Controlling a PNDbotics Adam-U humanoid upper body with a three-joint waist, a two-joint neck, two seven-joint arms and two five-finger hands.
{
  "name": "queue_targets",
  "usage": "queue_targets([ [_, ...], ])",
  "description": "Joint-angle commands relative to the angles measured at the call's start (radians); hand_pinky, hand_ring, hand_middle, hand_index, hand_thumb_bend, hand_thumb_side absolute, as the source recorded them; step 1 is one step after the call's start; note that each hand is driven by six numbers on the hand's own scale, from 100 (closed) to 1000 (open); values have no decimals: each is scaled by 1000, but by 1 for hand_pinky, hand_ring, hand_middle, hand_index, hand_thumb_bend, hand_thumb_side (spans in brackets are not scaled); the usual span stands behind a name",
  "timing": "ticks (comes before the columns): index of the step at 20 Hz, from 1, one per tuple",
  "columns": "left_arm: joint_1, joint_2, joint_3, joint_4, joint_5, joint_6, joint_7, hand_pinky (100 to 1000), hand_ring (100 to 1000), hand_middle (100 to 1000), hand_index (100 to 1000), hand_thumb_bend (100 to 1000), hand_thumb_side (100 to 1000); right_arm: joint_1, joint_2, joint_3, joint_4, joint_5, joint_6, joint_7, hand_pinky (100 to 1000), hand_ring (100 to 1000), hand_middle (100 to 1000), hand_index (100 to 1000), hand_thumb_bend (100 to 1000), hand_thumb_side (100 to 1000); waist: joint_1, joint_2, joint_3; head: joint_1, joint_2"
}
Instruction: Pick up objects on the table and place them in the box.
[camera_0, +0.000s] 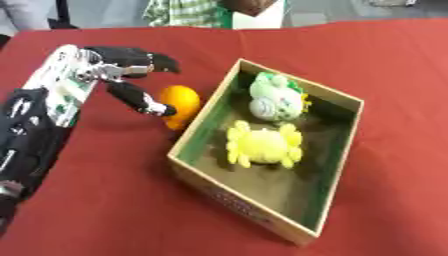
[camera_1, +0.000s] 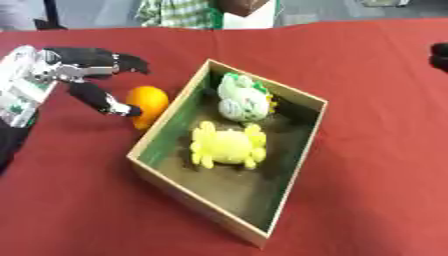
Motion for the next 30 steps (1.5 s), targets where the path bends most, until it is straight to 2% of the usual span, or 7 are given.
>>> queue_targets([
  [1, -23, 9, 4, 16, -4, -141, -131, 802, 923, 995, 1000, 463, 824, -11, -10, -1, -16, 8, -1, 4, 875, 794, 534, 911, 100, 630, 0, -14, -1, 2, -12],
  [8, -35, -7, 15, 62, -56, -124, -131, 800, 919, 989, 1000, 464, 840, -14, -6, 0, -16, 9, 2, 5, 876, 792, 532, 910, 100, 627, 2, -8, -8, 4, -14],
  [12, -38, -25, 29, 73, -45, -121, -129, 748, 861, 881, 1000, 355, 797, -14, -4, -1, -16, 10, 4, 6, 877, 792, 532, 910, 100, 626, 2, -6, -10, 5, -15],
  [16, -35, -33, 46, 44, 90, -134, -101, 667, 782, 779, 828, 100, 575, -12, -4, -2, -16, 11, 5, 4, 878, 792, 531, 911, 100, 624, 2, -7, -6, 1, -9],
  [18, -35, -30, 57, 24, 166, -121, -87, 657, 771, 767, 809, 100, 505, -11, -4, -3, -16, 12, 6, 3, 878, 792, 531, 911, 100, 624, 1, -8, -5, -1, -6],
  [20, -36, -25, 66, 5, 207, -103, -84, 640, 755, 753, 790, 100, 273, -9, -4, -3, -16, 11, 7, 1, 878, 792, 531, 911, 100, 624, 1, -10, -4, -2, -4],
  [30, -36, -11, 91, -49, 243, -55, -85, 615, 730, 751, 811, 100, 290, -6, -2, -3, -16, 7, 11, -1, 879, 792, 530, 911, 100, 624, -2, -20, -1, -4, -2],
])
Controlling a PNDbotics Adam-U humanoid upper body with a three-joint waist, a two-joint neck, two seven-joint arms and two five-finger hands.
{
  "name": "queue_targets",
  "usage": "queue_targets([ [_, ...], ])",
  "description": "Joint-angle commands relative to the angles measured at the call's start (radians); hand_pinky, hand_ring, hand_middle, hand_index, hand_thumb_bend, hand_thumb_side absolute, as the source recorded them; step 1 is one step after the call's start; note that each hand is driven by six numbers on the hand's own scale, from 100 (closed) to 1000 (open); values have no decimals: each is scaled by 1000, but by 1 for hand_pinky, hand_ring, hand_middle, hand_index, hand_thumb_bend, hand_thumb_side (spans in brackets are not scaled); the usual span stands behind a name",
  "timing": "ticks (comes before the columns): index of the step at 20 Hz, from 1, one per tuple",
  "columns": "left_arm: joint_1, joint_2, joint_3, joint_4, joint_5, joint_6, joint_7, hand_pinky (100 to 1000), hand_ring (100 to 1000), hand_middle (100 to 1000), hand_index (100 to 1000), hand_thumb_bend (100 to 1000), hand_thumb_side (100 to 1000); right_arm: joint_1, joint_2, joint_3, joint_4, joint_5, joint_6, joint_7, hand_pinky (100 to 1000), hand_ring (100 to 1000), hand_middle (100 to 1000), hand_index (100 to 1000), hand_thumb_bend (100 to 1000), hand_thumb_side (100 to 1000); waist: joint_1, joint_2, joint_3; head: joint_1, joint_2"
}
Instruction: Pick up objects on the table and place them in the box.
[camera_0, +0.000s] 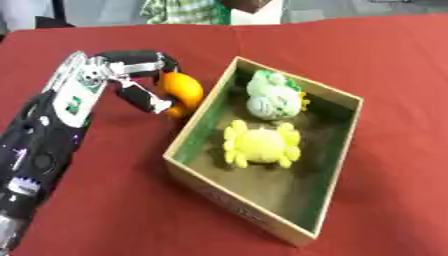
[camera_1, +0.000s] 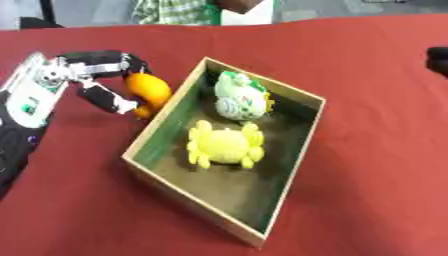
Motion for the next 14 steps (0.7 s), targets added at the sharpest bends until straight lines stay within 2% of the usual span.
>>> queue_targets([
  [1, -15, 34, 22, -35, 11, -61, -69, 609, 724, 747, 808, 100, 295, -6, -11, -6, -16, -1, 1, -2, 879, 792, 530, 911, 100, 624, -5, -25, 1, -2, 4],
  [6, -17, 38, 31, -63, 19, -41, -44, 570, 684, 711, 783, 100, 323, -4, -12, -7, -16, -3, 1, -3, 879, 791, 530, 911, 100, 624, -6, -30, 3, -4, 4],
  [14, -35, 48, 44, -157, -20, -1, 53, 514, 636, 689, 765, 100, 400, -6, -16, -8, -16, -11, -3, -8, 876, 790, 530, 910, 100, 629, -10, -37, 4, -21, 7],
])
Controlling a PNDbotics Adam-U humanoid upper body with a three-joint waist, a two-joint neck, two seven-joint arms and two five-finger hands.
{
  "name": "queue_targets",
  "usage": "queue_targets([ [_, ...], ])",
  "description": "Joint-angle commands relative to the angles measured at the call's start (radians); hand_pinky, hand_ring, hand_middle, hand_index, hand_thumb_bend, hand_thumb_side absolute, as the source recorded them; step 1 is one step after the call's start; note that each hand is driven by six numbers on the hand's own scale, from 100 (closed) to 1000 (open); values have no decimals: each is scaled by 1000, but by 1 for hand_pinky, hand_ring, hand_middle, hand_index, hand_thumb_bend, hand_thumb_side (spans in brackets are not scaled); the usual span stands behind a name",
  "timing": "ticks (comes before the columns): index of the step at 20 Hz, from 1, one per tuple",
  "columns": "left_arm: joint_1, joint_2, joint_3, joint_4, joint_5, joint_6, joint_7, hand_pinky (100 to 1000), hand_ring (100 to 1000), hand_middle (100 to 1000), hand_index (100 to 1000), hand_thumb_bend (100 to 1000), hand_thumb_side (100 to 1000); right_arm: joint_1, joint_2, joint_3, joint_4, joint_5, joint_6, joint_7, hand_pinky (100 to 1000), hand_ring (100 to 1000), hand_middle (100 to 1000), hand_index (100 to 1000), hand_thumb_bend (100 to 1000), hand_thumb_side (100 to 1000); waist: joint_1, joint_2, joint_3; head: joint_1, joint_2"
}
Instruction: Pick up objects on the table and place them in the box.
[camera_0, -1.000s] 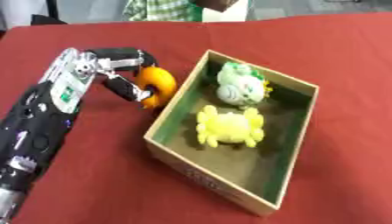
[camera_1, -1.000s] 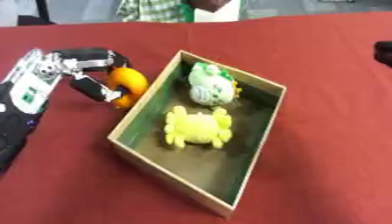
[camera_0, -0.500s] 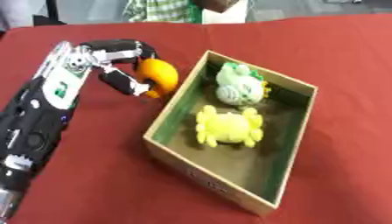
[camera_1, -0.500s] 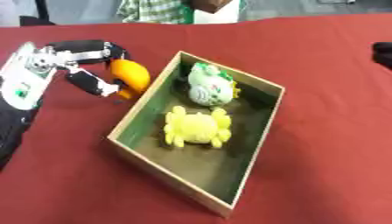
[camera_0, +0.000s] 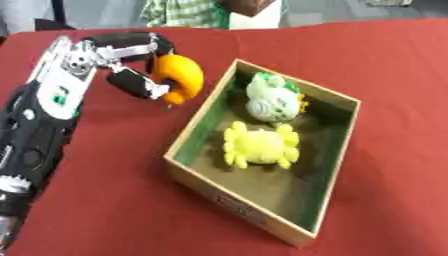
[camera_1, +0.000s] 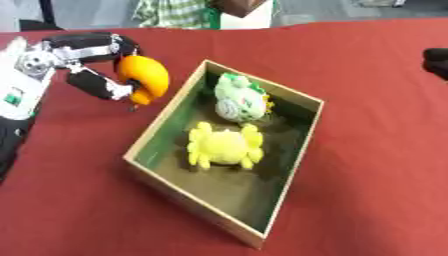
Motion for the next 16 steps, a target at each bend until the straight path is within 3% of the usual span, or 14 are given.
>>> queue_targets([
  [1, -31, 33, 10, -76, -17, 2, 38, 512, 634, 684, 761, 100, 408, -10, -16, -7, -16, -10, -2, -6, 876, 790, 531, 910, 100, 630, -4, -26, 1, -13, 3],
  [9, -31, 0, -69, -257, -22, 22, 133, 496, 621, 667, 748, 100, 415, -16, -17, -6, -16, -20, -3, -9, 874, 789, 532, 909, 100, 630, -7, -33, 7, -61, 7],
  [16, -4, -105, -144, -372, -72, 72, 115, 493, 620, 659, 741, 100, 399, -22, -18, -4, -16, -28, 0, -11, 873, 788, 533, 909, 100, 632, -6, -39, 13, -67, 3],
])
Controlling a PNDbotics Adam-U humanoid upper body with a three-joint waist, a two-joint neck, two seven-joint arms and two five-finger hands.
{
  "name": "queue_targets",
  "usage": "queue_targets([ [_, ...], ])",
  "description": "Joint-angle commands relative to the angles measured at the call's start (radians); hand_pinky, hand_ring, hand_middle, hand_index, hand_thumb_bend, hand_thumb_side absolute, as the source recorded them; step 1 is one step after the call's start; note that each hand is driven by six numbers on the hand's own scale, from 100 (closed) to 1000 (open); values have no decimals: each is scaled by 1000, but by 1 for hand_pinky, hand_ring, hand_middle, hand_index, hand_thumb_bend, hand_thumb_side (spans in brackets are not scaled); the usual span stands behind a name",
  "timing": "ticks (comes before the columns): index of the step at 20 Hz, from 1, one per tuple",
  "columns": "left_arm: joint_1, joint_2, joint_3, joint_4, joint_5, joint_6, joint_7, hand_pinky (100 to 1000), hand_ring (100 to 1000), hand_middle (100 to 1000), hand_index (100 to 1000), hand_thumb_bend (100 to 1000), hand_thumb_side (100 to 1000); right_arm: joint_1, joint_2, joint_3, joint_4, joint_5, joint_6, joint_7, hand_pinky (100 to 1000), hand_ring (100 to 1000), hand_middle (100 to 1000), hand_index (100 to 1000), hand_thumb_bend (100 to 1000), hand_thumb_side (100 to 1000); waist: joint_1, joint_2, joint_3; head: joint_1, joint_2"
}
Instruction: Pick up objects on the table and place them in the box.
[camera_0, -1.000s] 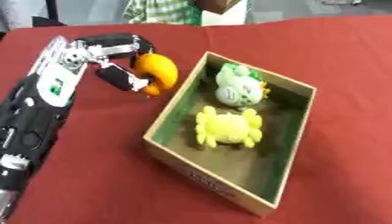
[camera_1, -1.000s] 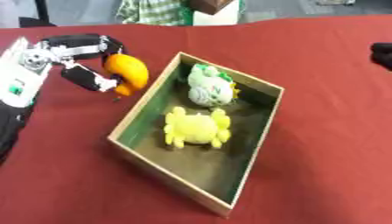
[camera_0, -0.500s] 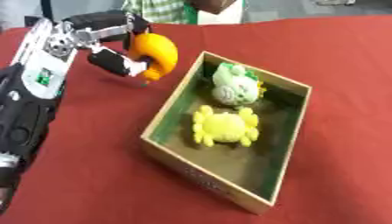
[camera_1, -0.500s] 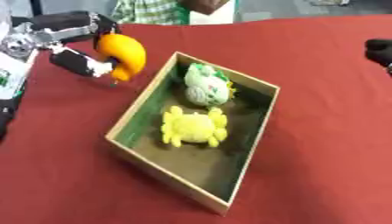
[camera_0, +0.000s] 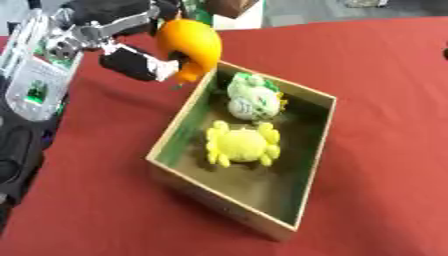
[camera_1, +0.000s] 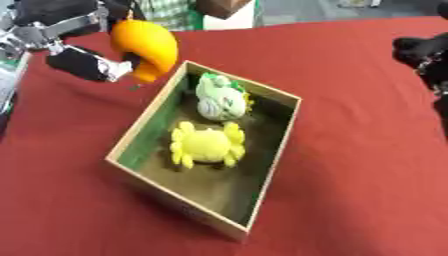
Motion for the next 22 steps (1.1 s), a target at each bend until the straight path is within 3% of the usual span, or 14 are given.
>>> queue_targets([
  [1, -2, -41, -31, -48, -38, 15, -14, 493, 620, 660, 742, 100, 395, -14, -18, -4, -16, -8, 0, -3, 873, 788, 533, 909, 100, 632, -2, -26, 3, 2, -1],
  [8, 39, -161, -86, -15, -142, 18, -47, 492, 620, 661, 742, 100, 372, -18, -18, 0, -16, -13, 9, 0, 874, 789, 533, 909, 100, 629, 3, -31, 16, 49, 3],
  [15, 56, -202, -113, 40, -216, 2, -27, 496, 623, 664, 744, 100, 346, -16, -15, 0, -16, -14, 16, -1, 874, 789, 533, 910, 100, 627, 5, -36, 23, 69, 0],
  [19, 63, -210, -131, 76, -239, -18, -62, 545, 680, 731, 825, 100, 281, -16, -14, 1, -16, -15, 16, 0, 874, 789, 533, 909, 100, 628, 3, -39, 23, 73, -2],
  [22, 65, -211, -133, 87, -264, -28, -97, 604, 777, 839, 949, 100, 257, -15, -14, 0, -16, -16, 16, -1, 874, 789, 533, 909, 100, 629, 1, -41, 22, 73, -2],
])
